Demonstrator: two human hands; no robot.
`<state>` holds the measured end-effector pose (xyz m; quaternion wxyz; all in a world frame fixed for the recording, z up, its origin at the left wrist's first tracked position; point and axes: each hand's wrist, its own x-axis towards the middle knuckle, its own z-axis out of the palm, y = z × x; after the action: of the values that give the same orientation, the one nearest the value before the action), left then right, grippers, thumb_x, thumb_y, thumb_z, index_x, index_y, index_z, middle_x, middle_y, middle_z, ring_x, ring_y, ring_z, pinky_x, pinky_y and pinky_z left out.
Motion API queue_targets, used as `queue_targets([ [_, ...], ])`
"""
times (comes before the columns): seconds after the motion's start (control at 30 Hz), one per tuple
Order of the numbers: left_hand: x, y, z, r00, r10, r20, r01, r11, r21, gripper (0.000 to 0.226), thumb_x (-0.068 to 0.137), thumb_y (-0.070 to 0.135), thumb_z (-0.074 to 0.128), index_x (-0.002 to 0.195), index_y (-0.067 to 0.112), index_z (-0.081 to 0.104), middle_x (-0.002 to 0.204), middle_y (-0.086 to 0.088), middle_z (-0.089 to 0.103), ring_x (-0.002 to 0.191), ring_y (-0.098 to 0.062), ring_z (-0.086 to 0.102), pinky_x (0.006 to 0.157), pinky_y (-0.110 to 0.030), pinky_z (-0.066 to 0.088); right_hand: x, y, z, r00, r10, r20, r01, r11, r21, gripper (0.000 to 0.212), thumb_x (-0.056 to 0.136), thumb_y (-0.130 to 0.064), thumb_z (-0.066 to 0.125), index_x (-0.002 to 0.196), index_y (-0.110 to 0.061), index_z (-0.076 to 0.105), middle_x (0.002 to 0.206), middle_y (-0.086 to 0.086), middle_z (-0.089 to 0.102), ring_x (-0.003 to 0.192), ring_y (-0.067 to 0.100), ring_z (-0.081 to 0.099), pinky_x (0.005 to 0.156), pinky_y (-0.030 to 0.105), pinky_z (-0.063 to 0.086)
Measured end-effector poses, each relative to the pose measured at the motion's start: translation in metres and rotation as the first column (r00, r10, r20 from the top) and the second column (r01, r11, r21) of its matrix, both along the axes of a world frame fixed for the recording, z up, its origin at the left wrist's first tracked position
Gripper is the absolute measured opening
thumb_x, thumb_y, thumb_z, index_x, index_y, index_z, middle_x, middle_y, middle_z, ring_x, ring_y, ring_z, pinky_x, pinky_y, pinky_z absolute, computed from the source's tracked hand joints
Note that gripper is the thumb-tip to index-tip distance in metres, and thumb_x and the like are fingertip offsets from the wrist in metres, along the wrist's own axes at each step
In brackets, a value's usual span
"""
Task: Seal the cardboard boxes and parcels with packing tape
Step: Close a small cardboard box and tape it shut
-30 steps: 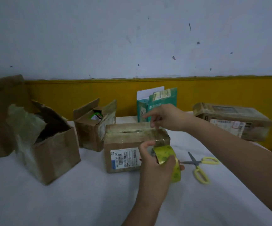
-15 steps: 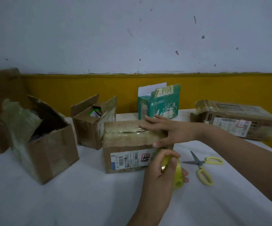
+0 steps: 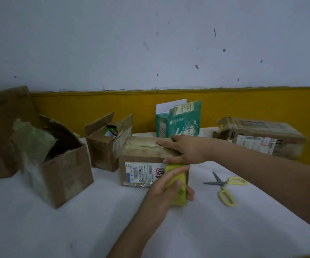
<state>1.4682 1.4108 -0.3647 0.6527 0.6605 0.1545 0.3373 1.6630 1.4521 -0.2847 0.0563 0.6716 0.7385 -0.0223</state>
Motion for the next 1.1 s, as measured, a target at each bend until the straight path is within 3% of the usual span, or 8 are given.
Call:
queue_targets([
  [0.1,-0.017,0.004,0.016,0.999,0.052,-0.004,-0.052,0.999,-0.002,0.038,0.098,0.014,0.053,0.135,0.022,0.056,0.077,-0.012,0.07,0.068,-0.019,0.067,0.066,-0.025,0.054,-0.007,-0.002,0.013,0.993,-0.095,-0.075,0.09,0.994,-0.069,0.075,0.09,-0.075,0.033,0.154,-0.043,0.013,0.139,0.016,0.047,0.118,0.033,0.052,0.098,0.042,0.042],
  [0.2,-0.031,0.001,0.021,0.996,0.054,-0.065,-0.056,0.998,-0.037,0.039,0.098,0.016,0.053,0.135,0.028,0.053,0.068,-0.008,0.067,0.055,-0.018,0.063,0.053,-0.028,0.053,-0.01,-0.004,0.024,0.955,-0.198,-0.219,0.174,0.977,-0.122,0.072,0.091,-0.071,0.036,0.154,-0.039,0.022,0.145,0.013,0.045,0.114,0.03,0.056,0.091,0.041,0.055],
  [0.37,-0.043,-0.006,0.007,0.973,0.157,-0.171,-0.17,0.984,-0.062,0.036,0.101,0.023,0.053,0.135,0.038,0.05,0.06,-0.016,0.063,0.049,-0.023,0.058,0.05,-0.027,0.049,-0.008,0.005,0.032,0.85,-0.329,-0.411,0.246,0.938,-0.243,0.074,0.088,-0.07,0.045,0.152,-0.035,0.031,0.155,0.005,0.033,0.124,0.033,0.05,0.081,0.042,0.061],
  [0.57,-0.024,0.004,0.012,0.96,0.186,-0.209,-0.209,0.973,-0.094,0.033,0.103,0.02,0.051,0.133,0.034,0.056,0.068,-0.012,0.063,0.045,-0.017,0.058,0.044,-0.025,0.05,0.002,0.014,0.031,0.758,-0.385,-0.527,0.277,0.921,-0.275,0.067,0.088,-0.068,0.048,0.139,-0.024,0.051,0.118,0.002,0.067,0.102,0.023,0.067,0.078,0.046,0.061],
  [0.67,-0.015,0.009,0.009,0.959,0.162,-0.234,-0.191,0.975,-0.111,0.034,0.103,0.025,0.051,0.134,0.036,0.057,0.073,-0.012,0.067,0.049,-0.018,0.06,0.047,-0.027,0.053,0.005,0.016,0.027,0.723,-0.401,-0.563,0.301,0.916,-0.266,0.062,0.089,-0.067,0.047,0.132,-0.023,0.053,0.116,0.004,0.066,0.101,0.023,0.067,0.078,0.046,0.061],
  [0.8,-0.003,0.017,0.009,0.94,0.192,-0.283,-0.212,0.976,-0.04,0.033,0.103,0.028,0.05,0.134,0.038,0.055,0.102,-0.008,0.068,0.049,-0.02,0.062,0.047,-0.027,0.052,0.01,0.019,0.024,0.685,-0.415,-0.599,0.333,0.909,-0.249,0.059,0.09,-0.066,0.047,0.129,-0.023,0.056,0.113,0.004,0.067,0.102,0.026,0.067,0.076,0.049,0.061],
  [1.0,0.011,0.034,0.015,0.906,0.239,-0.35,-0.206,0.97,0.128,0.032,0.101,0.038,0.05,0.132,0.045,0.054,0.107,0.015,0.065,0.056,-0.034,0.07,0.065,-0.042,0.062,0.016,0.023,0.01,0.715,-0.314,-0.625,0.431,0.901,0.041,0.053,0.091,-0.06,0.051,0.115,-0.014,0.065,0.096,0.007,0.069,0.083,0.023,0.069,0.061,0.044,0.062],
  [1.1,0.012,0.035,0.013,0.891,0.289,-0.35,-0.245,0.956,0.163,0.029,0.1,0.039,0.051,0.127,0.048,0.058,0.099,0.017,0.066,0.056,-0.034,0.07,0.065,-0.046,0.062,0.022,0.02,0.002,0.654,-0.315,-0.688,0.433,0.901,-0.002,0.05,0.088,-0.058,0.059,0.116,-0.018,0.065,0.096,0.004,0.071,0.088,0.021,0.07,0.065,0.043,0.063],
])
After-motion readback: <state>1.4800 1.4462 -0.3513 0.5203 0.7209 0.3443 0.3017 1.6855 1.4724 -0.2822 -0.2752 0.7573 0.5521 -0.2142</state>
